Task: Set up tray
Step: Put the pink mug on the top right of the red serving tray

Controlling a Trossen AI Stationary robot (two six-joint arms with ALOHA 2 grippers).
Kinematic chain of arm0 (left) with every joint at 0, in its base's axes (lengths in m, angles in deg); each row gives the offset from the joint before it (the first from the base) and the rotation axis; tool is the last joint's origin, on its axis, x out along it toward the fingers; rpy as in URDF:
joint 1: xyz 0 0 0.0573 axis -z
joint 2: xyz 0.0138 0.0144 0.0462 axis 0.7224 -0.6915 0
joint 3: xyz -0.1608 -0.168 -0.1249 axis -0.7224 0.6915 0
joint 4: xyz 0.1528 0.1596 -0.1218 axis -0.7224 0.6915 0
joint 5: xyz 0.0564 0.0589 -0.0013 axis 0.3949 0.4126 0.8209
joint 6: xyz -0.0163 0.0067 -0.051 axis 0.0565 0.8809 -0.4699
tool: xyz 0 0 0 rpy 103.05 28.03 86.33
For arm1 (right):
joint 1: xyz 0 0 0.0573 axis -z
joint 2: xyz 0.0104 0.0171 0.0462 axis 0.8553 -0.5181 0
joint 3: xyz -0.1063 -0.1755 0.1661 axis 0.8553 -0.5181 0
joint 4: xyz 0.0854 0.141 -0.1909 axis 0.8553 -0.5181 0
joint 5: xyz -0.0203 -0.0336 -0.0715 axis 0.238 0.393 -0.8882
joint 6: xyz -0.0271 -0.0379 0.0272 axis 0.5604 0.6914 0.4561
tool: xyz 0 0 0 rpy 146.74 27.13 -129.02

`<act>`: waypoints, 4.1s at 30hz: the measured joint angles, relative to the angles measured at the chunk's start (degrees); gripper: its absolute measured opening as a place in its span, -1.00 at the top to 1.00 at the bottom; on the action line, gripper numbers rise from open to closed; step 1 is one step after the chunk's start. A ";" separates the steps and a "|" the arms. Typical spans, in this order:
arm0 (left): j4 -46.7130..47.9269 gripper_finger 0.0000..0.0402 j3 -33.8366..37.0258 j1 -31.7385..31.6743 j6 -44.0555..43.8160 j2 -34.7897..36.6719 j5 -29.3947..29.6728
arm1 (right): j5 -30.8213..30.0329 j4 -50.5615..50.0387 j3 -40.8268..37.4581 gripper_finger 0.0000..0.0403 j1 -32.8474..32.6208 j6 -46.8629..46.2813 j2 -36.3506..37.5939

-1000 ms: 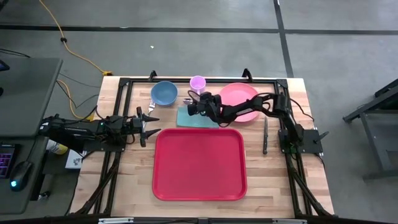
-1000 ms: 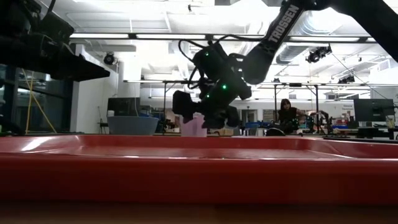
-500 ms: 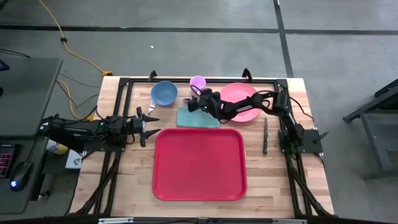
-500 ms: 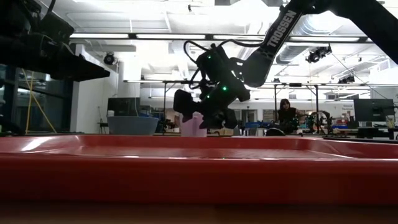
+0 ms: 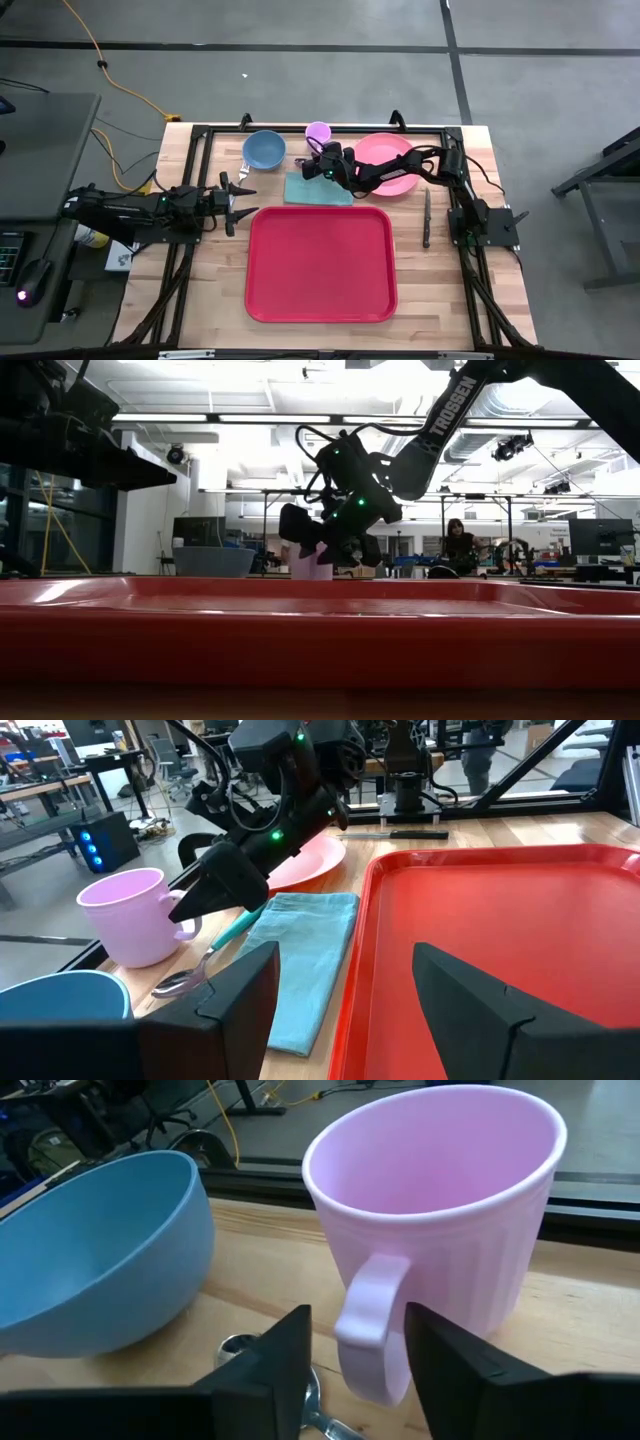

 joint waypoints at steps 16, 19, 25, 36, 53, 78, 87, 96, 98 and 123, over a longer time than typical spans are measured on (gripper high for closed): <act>0.01 -0.30 0.00 0.01 -0.01 -0.01 0.01 | -0.29 0.02 0.00 0.90 0.00 -0.20 0.04; 0.02 -0.30 0.00 0.01 -0.01 0.00 0.01 | -0.46 0.00 0.00 0.90 0.00 -0.22 0.07; 0.00 -0.30 0.00 0.01 -0.03 0.00 0.01 | 0.02 -0.12 0.00 0.90 -0.07 -0.18 0.08; 0.01 -0.30 0.00 0.00 -0.02 0.01 0.04 | 1.48 0.20 0.07 0.99 -2.66 4.85 2.57; -0.01 -0.30 0.00 0.01 0.28 0.00 0.33 | 20.18 -0.02 0.11 0.99 -4.09 10.58 10.78; -0.03 -0.30 0.00 -0.01 0.45 0.00 0.72 | 7.09 -34.41 -0.04 1.00 -35.48 -5.43 28.87; -0.03 -0.30 0.00 0.01 0.45 0.00 0.70 | -17.15 -55.87 -0.09 1.00 -45.22 -30.36 28.59; -0.03 -0.30 0.00 -0.01 0.49 -0.01 0.70 | -18.60 -46.63 -0.09 1.00 -40.52 -29.87 19.72; -0.03 -0.30 0.00 -0.01 0.49 0.00 0.70 | -18.49 -44.04 -0.09 1.00 -39.56 -30.05 17.09; -0.03 -0.30 0.00 0.01 0.47 -0.01 0.46 | -19.82 -38.65 -0.07 1.00 -33.52 -33.25 8.20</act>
